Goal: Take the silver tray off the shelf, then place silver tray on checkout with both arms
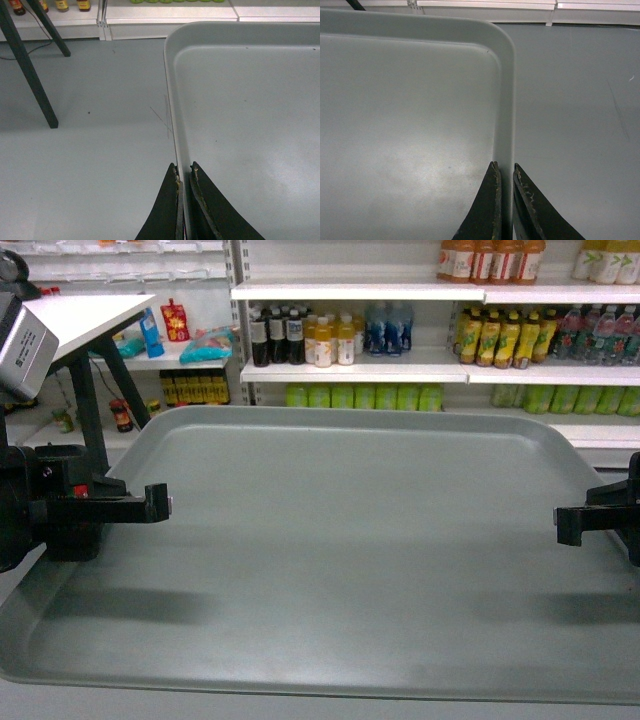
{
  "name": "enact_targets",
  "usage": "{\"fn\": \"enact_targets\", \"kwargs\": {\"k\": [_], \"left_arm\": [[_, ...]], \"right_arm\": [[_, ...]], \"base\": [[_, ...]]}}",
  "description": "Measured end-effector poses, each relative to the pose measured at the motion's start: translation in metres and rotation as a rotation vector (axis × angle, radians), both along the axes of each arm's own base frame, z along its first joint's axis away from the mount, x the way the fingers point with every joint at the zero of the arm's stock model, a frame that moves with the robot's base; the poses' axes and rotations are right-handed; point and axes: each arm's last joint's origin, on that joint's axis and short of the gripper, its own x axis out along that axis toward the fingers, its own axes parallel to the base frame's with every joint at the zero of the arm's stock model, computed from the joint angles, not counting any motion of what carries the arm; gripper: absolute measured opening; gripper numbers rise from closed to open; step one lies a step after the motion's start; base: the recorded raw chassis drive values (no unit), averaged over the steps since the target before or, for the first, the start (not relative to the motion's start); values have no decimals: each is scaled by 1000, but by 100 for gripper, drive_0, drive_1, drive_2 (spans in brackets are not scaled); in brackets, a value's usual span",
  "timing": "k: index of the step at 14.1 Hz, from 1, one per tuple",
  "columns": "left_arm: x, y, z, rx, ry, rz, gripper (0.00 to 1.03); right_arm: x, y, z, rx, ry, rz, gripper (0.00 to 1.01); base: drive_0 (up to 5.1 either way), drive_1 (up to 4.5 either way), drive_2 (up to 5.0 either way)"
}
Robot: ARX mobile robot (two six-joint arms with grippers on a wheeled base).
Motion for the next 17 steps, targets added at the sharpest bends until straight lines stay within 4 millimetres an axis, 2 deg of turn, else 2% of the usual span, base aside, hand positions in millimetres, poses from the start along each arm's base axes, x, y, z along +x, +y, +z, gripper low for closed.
{"fn": "enact_targets", "kwargs": {"k": [2, 17], "left_arm": [[0, -1, 0, -1, -2, -3, 3], [0, 0, 0, 0, 1, -1, 3]], "right_arm": [[0, 0, 0, -1, 3, 0, 3], [0, 0, 0, -3, 2, 0, 3]], "base": [[0, 0, 0], [-471, 159, 316]]}}
